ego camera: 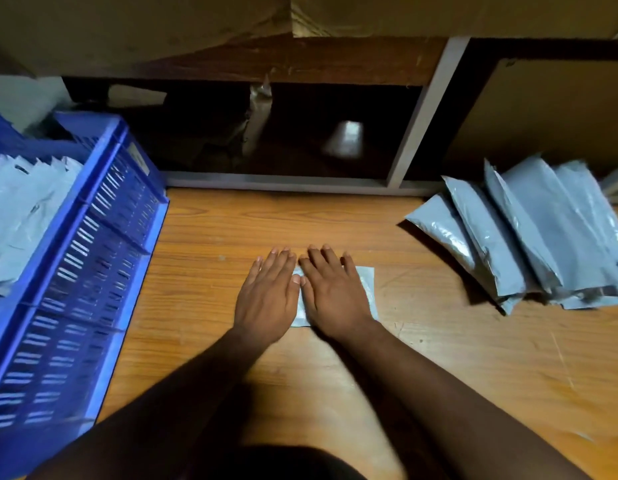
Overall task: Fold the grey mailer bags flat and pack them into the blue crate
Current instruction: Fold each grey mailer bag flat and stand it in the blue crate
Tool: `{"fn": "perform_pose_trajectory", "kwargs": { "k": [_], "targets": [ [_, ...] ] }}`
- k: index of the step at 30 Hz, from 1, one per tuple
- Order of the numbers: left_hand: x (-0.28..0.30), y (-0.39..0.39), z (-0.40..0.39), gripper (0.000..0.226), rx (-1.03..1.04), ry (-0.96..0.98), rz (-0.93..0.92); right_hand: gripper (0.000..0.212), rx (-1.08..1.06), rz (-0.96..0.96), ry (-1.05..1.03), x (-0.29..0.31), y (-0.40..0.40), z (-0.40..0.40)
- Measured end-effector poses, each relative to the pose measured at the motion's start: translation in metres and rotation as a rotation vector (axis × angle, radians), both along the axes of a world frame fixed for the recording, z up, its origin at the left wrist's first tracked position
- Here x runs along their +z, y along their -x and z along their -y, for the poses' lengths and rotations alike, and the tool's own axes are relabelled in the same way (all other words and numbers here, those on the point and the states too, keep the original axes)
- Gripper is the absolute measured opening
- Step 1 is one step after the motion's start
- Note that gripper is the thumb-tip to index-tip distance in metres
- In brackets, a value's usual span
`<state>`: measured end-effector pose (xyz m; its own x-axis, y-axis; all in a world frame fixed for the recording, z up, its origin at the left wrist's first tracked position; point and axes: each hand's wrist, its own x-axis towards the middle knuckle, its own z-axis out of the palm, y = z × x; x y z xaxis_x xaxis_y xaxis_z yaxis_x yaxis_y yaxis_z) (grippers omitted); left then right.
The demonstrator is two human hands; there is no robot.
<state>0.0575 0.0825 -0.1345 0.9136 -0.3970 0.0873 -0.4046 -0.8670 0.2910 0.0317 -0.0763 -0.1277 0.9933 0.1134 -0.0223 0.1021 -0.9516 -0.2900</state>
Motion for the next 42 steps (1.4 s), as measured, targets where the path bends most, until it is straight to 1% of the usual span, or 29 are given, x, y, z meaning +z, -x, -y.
{"fn": "perform_pose_trajectory", "kwargs": {
  "k": [2, 7, 10, 15, 20, 22, 24, 25, 27, 30, 31, 34, 35, 38, 42],
  "targets": [
    [-0.006, 0.001, 0.0, 0.062, 0.02, -0.044, 0.001, 0.055, 0.011, -0.003, 0.053, -0.008, 0.001, -0.006],
    [-0.015, 0.001, 0.002, 0.054, 0.012, -0.046, 0.083, 0.055, 0.0, 0.012, 0.127, -0.013, 0.0, -0.009],
    [-0.022, -0.001, 0.003, 0.052, 0.01, -0.037, 0.107, 0.055, -0.004, 0.007, 0.117, -0.016, -0.003, -0.01],
    [-0.019, 0.0, 0.003, 0.051, 0.021, -0.012, 0.095, 0.055, -0.007, 0.003, 0.093, -0.017, -0.003, -0.009],
    [-0.011, 0.0, 0.004, 0.061, 0.033, -0.046, -0.015, 0.056, 0.002, -0.03, 0.022, -0.013, -0.002, -0.006],
    [-0.005, -0.001, 0.002, 0.071, 0.03, -0.039, -0.074, 0.055, 0.024, -0.035, -0.085, -0.005, -0.003, 0.001],
    [0.002, -0.005, 0.003, 0.074, 0.03, -0.038, -0.074, 0.054, 0.035, -0.031, -0.18, 0.007, -0.004, 0.015],
    [0.004, -0.005, 0.005, 0.073, 0.025, -0.045, -0.056, 0.053, 0.025, 0.001, -0.169, 0.01, -0.003, 0.021],
    [0.007, -0.005, 0.012, 0.073, -0.012, -0.048, -0.041, 0.054, -0.019, 0.039, -0.076, 0.008, 0.002, 0.031],
    [0.001, -0.003, 0.025, 0.084, -0.088, -0.13, -0.023, 0.059, -0.055, 0.001, -0.016, -0.006, 0.007, 0.032],
    [-0.001, -0.002, 0.026, 0.082, -0.092, -0.15, -0.01, 0.058, -0.061, 0.006, -0.009, -0.009, 0.008, 0.031],
    [-0.008, -0.003, 0.024, 0.06, -0.076, -0.152, 0.051, 0.056, -0.073, 0.037, 0.021, -0.014, 0.006, 0.031],
    [-0.012, -0.003, 0.024, 0.056, -0.075, -0.139, 0.08, 0.056, -0.074, 0.04, 0.029, -0.014, 0.005, 0.031],
    [-0.019, -0.004, 0.026, 0.052, -0.087, -0.123, 0.132, 0.058, -0.075, 0.021, 0.055, -0.017, 0.002, 0.031],
    [-0.016, -0.002, 0.026, 0.057, -0.083, -0.165, 0.06, 0.059, -0.079, -0.004, 0.059, -0.017, 0.005, 0.027]
  ]
}}
